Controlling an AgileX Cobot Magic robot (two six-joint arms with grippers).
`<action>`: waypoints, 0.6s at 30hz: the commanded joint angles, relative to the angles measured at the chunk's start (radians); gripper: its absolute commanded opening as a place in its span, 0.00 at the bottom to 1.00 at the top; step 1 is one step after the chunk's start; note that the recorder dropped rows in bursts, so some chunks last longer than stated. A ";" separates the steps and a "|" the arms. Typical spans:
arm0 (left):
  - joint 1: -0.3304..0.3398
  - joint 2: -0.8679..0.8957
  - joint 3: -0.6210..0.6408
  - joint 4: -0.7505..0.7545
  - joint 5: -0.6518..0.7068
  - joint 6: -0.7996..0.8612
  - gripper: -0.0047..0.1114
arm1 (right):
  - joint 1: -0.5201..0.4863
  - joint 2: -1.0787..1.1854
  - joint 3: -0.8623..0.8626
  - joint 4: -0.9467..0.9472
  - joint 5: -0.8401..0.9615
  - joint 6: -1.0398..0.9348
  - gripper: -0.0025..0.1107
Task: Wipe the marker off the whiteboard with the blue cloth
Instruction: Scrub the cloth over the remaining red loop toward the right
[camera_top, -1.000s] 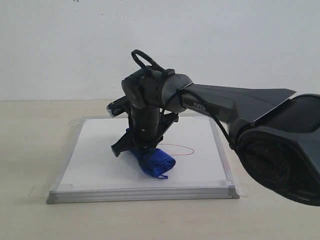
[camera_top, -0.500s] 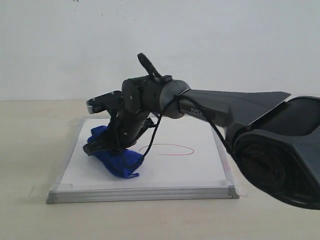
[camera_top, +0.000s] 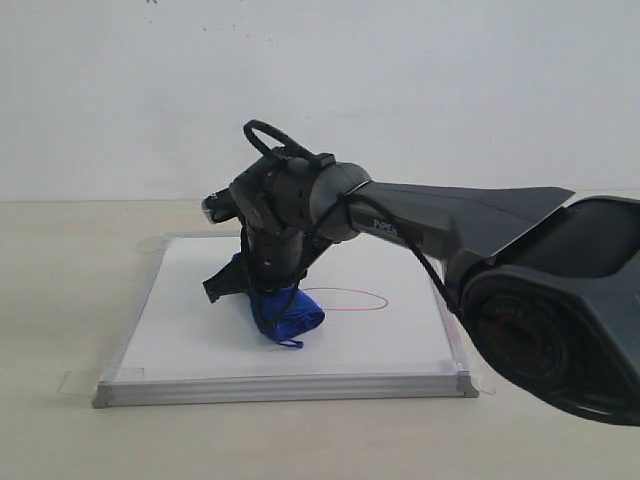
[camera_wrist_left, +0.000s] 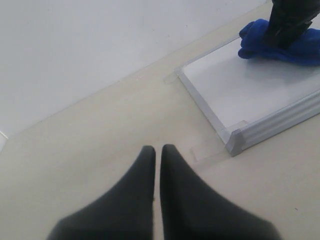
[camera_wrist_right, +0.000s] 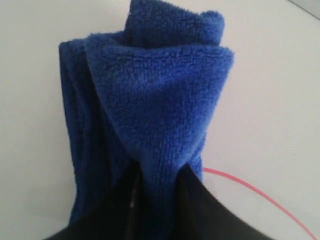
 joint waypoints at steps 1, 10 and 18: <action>0.002 -0.003 0.003 -0.002 -0.003 0.005 0.07 | 0.001 0.011 0.012 0.069 -0.060 -0.038 0.02; 0.002 -0.003 0.003 -0.002 -0.003 0.005 0.07 | 0.032 0.011 0.012 0.435 -0.196 -0.491 0.02; 0.002 -0.003 0.003 -0.002 -0.003 0.005 0.07 | 0.030 0.011 0.012 -0.061 0.073 -0.174 0.02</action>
